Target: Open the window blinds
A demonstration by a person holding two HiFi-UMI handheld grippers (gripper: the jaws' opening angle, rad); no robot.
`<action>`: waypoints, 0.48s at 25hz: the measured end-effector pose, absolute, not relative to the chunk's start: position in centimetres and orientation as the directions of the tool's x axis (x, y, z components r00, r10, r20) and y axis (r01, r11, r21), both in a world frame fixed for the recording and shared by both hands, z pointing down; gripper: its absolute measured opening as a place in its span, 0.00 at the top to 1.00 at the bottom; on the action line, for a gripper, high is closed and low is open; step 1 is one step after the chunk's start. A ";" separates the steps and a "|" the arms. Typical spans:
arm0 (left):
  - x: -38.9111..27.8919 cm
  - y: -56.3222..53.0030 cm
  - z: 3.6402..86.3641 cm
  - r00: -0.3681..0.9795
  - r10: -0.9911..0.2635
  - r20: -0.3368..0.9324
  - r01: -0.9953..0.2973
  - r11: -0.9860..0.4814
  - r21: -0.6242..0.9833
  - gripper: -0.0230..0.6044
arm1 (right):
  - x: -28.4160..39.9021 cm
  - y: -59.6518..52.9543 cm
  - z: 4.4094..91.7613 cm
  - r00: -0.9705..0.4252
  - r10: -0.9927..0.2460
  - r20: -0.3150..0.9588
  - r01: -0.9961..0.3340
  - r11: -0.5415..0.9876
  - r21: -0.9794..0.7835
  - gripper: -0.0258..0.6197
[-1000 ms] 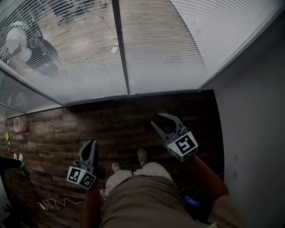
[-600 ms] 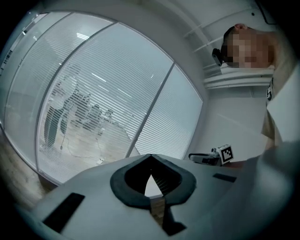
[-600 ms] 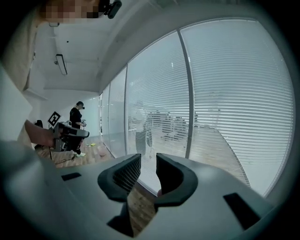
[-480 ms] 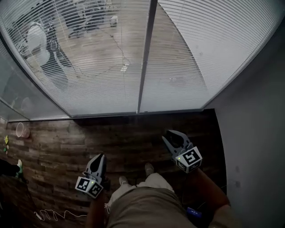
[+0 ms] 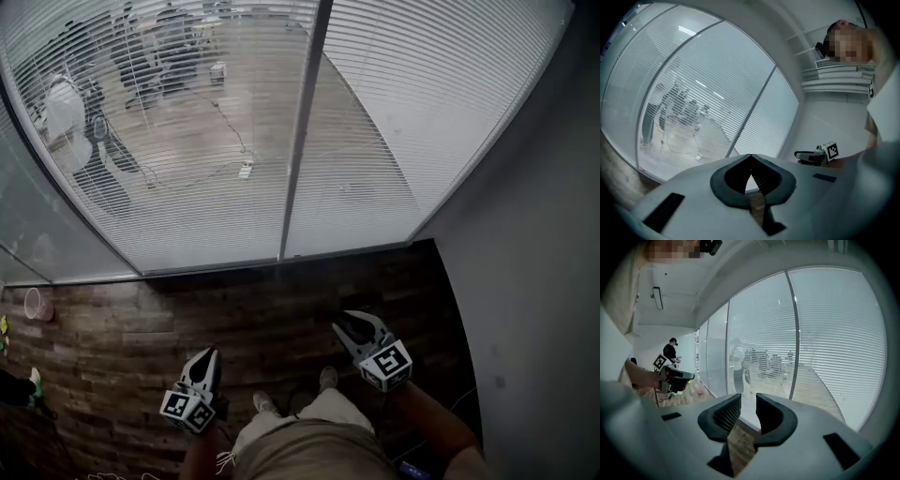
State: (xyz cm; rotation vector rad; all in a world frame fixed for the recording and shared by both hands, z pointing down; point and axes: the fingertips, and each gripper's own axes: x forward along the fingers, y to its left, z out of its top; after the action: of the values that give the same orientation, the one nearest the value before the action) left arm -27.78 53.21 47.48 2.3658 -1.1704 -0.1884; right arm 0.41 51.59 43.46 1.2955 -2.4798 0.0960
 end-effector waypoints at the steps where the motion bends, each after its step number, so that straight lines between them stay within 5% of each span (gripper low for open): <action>1: -27.9 53.3 47.7 0.625 -0.775 0.094 -0.711 -0.516 0.478 0.94 | 0.6 52.0 43.7 -0.524 -0.784 0.332 -0.810 0.579 0.092 0.80; 12: -24.0 52.0 46.4 0.556 -0.820 0.137 -0.754 -0.429 0.497 0.94 | 7.1 51.6 43.1 -0.497 -0.789 0.361 -0.831 0.552 0.062 0.85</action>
State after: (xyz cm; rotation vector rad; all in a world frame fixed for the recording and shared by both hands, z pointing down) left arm -23.95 51.96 46.37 2.2832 -1.2641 -0.1703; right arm 7.14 51.63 43.13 1.3290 -2.4439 0.1697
